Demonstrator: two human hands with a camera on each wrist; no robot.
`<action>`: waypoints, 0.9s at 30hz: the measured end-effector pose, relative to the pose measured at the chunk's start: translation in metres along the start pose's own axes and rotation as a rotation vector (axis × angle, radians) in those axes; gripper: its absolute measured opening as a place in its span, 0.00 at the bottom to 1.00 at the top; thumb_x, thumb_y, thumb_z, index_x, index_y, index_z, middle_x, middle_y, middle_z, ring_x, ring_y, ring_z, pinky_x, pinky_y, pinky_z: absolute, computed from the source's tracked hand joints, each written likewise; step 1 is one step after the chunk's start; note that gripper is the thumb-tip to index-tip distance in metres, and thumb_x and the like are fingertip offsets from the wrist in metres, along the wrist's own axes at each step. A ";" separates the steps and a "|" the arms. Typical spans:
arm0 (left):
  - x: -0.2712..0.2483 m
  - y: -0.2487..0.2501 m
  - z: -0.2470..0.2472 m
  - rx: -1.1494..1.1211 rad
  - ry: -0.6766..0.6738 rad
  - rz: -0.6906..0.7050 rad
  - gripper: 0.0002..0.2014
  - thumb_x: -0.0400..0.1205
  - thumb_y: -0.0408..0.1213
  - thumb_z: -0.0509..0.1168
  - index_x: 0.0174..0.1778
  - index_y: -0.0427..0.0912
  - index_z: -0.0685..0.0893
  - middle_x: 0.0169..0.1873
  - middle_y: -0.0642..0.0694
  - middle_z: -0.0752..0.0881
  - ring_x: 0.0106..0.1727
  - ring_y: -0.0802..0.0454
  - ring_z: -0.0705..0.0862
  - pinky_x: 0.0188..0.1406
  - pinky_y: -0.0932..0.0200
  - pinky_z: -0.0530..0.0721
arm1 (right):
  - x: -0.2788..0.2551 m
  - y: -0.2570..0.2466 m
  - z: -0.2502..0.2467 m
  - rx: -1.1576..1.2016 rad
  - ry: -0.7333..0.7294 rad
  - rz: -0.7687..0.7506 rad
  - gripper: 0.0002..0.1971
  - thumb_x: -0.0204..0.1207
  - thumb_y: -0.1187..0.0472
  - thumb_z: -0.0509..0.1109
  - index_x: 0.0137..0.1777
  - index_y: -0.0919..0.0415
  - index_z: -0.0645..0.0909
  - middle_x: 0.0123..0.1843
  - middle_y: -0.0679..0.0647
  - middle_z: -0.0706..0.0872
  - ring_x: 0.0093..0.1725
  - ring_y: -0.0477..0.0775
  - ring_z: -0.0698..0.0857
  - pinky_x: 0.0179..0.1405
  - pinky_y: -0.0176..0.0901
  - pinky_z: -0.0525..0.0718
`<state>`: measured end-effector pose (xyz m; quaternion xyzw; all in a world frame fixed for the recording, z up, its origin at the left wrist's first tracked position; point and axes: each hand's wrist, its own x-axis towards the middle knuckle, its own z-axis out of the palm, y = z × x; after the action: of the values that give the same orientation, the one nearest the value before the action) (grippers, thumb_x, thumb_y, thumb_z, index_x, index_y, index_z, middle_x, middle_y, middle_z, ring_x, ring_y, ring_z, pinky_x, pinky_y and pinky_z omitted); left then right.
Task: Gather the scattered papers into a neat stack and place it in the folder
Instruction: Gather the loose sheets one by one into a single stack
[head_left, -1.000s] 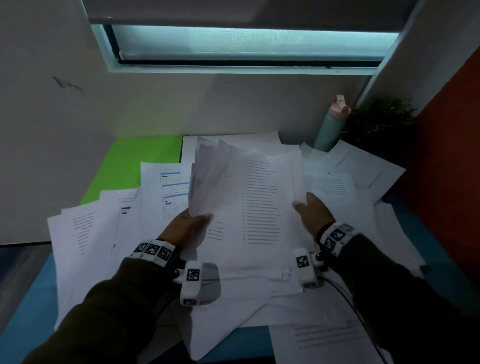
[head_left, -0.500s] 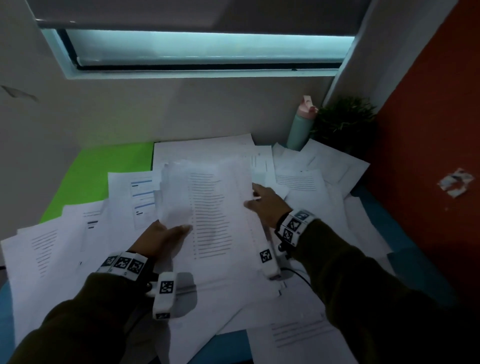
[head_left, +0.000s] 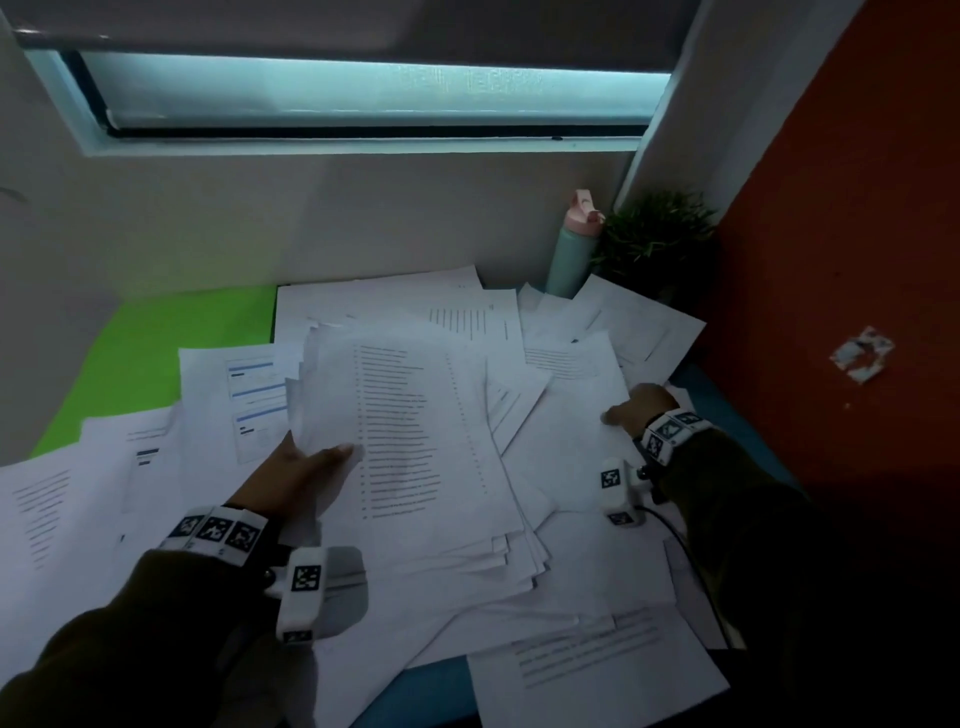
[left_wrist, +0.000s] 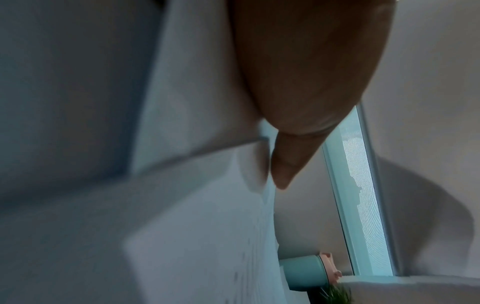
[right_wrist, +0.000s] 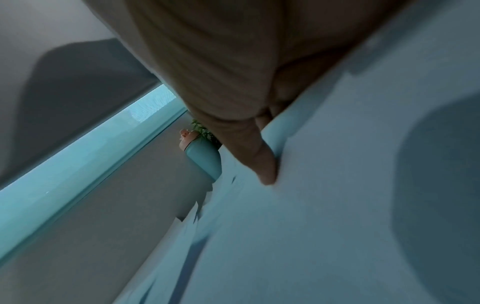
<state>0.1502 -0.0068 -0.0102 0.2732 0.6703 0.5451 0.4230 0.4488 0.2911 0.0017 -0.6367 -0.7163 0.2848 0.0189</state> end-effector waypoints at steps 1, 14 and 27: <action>-0.002 0.002 -0.001 -0.019 0.003 -0.018 0.25 0.73 0.43 0.79 0.65 0.41 0.84 0.52 0.43 0.93 0.57 0.41 0.91 0.57 0.45 0.87 | 0.000 0.001 -0.003 -0.049 -0.038 -0.027 0.18 0.73 0.55 0.75 0.53 0.70 0.79 0.46 0.56 0.77 0.50 0.58 0.79 0.25 0.36 0.65; 0.004 0.005 0.002 -0.073 -0.038 -0.056 0.26 0.70 0.14 0.65 0.59 0.44 0.81 0.43 0.38 0.92 0.36 0.46 0.91 0.30 0.52 0.86 | -0.037 0.000 -0.081 0.281 0.516 -0.254 0.18 0.83 0.61 0.61 0.71 0.65 0.73 0.73 0.66 0.76 0.70 0.68 0.75 0.70 0.55 0.70; 0.001 0.004 -0.001 -0.143 -0.010 -0.181 0.26 0.68 0.23 0.67 0.65 0.33 0.80 0.50 0.28 0.86 0.48 0.34 0.83 0.52 0.39 0.82 | -0.031 -0.042 -0.133 0.476 0.674 -0.361 0.31 0.80 0.48 0.63 0.81 0.60 0.64 0.81 0.56 0.68 0.79 0.58 0.69 0.81 0.54 0.64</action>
<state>0.1486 -0.0050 -0.0063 0.1835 0.6493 0.5497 0.4924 0.4683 0.3127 0.1419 -0.5367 -0.6843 0.2106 0.4465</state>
